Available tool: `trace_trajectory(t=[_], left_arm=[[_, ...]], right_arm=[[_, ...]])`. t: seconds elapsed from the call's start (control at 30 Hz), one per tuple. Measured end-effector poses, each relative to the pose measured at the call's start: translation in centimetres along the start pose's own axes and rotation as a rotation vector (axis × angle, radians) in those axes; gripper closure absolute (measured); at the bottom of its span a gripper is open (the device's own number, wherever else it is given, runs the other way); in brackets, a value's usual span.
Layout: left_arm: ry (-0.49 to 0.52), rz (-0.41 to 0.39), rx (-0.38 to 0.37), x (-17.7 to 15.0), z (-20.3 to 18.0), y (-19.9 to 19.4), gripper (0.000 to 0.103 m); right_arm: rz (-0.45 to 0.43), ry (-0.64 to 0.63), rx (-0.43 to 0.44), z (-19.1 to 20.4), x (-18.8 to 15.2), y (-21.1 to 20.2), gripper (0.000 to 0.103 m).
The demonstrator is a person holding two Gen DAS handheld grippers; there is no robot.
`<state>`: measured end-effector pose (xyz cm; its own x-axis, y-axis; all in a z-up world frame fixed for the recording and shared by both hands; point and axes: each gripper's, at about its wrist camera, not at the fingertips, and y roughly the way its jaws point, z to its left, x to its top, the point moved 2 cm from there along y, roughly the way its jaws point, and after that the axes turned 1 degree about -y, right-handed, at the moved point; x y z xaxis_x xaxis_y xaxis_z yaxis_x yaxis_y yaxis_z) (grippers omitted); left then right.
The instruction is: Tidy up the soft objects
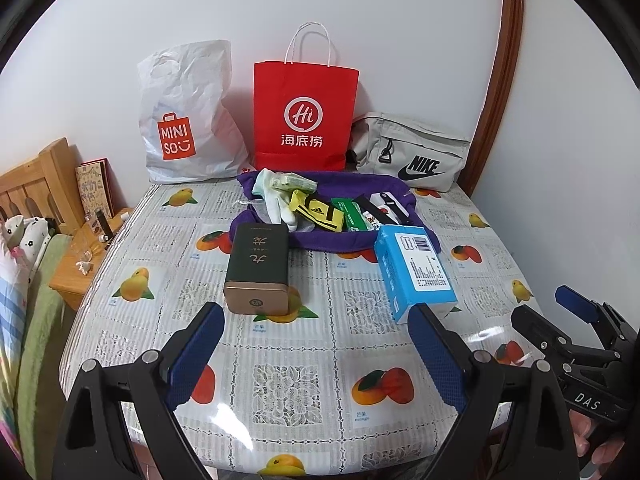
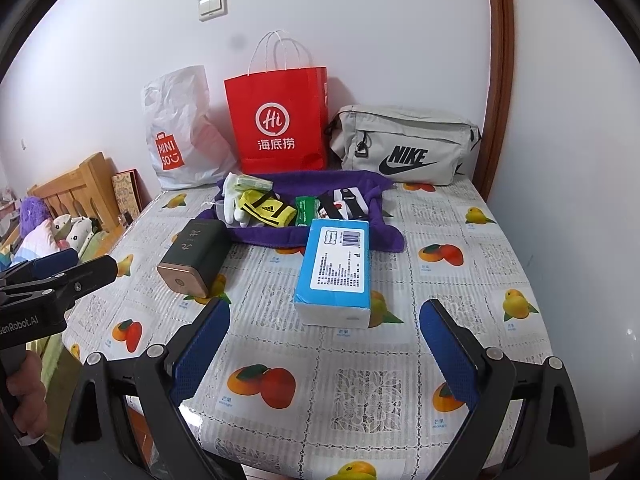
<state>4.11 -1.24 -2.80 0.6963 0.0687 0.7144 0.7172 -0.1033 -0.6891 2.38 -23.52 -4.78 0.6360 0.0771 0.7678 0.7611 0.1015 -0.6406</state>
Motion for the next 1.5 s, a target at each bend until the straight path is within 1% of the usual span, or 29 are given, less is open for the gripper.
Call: trace_trajectory(t=[1.5], left_arm=[[0.001,-0.017,-0.002,0.15,0.14,-0.95,0.010]], right_arm=[[-0.004,-0.014,0.001,0.58,-0.10,-0.69,0.008]])
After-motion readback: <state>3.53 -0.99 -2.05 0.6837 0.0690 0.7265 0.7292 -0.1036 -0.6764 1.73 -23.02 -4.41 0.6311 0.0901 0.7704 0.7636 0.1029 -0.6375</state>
